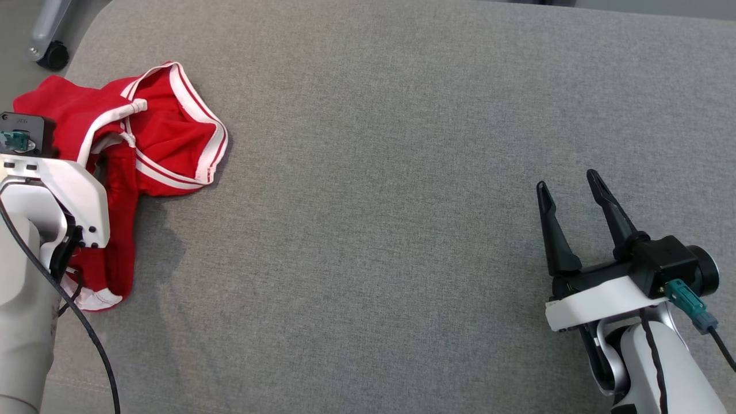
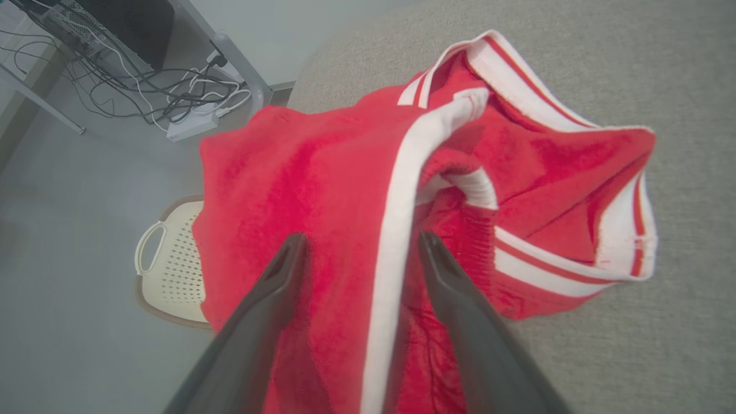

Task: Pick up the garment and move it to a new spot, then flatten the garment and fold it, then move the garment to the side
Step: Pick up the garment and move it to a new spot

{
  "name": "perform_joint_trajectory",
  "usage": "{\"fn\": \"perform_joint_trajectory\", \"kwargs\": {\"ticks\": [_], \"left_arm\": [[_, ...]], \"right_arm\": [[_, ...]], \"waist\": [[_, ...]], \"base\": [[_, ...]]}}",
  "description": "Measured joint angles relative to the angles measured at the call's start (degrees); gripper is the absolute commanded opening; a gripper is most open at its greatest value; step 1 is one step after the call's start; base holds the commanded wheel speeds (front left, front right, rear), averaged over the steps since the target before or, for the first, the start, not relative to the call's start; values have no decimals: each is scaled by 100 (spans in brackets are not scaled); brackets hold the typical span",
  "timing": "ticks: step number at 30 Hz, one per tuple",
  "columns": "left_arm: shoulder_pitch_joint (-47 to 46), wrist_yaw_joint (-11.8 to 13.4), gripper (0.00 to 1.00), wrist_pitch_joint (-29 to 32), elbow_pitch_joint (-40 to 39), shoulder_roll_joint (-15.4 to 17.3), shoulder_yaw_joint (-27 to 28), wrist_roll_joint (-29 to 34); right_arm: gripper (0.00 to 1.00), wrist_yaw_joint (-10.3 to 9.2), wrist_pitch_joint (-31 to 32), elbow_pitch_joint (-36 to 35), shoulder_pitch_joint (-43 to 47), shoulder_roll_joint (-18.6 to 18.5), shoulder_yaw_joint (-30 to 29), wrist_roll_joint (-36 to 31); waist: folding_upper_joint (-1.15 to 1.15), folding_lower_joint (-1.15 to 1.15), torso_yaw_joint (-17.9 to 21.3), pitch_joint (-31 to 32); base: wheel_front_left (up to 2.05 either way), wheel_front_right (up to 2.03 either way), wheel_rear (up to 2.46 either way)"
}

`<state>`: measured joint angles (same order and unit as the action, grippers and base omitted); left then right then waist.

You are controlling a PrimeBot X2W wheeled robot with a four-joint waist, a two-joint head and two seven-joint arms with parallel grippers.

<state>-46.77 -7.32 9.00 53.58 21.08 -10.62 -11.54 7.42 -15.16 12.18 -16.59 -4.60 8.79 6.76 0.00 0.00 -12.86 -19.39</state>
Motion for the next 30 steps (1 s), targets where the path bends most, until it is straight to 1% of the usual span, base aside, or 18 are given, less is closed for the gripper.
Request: {"fn": "perform_joint_trajectory", "kwargs": {"ticks": [6,7,8,11,19,25,30], "left_arm": [[-90,-11,100,141,68,76,-344,-349],[-108,-11,53,147,83,115,-379,-393],[-132,-11,0,156,102,153,-398,-439],[-192,-11,0,116,146,203,-416,-544],[-261,-10,0,-81,301,211,-511,-552],[-305,136,0,-545,243,216,-471,-564],[-277,327,0,-1029,133,220,-379,-622]], "right_arm": [[100,0,0,0,-73,0,69,1],[100,0,0,2,-75,-1,73,1],[100,0,0,8,-75,-3,75,1],[100,0,0,24,-75,-3,76,2],[100,0,0,112,-63,12,53,0],[100,0,0,157,-43,44,55,2],[100,0,0,185,19,64,33,30]], "waist": [[0,0,70,-82],[0,0,80,-88],[0,0,89,-92],[0,0,107,-81],[0,0,78,51],[0,0,44,215],[0,0,38,413]], "base": [[0,0,0],[0,0,0],[0,0,0],[0,0,0],[0,0,0],[0,0,0],[0,0,0]]}}
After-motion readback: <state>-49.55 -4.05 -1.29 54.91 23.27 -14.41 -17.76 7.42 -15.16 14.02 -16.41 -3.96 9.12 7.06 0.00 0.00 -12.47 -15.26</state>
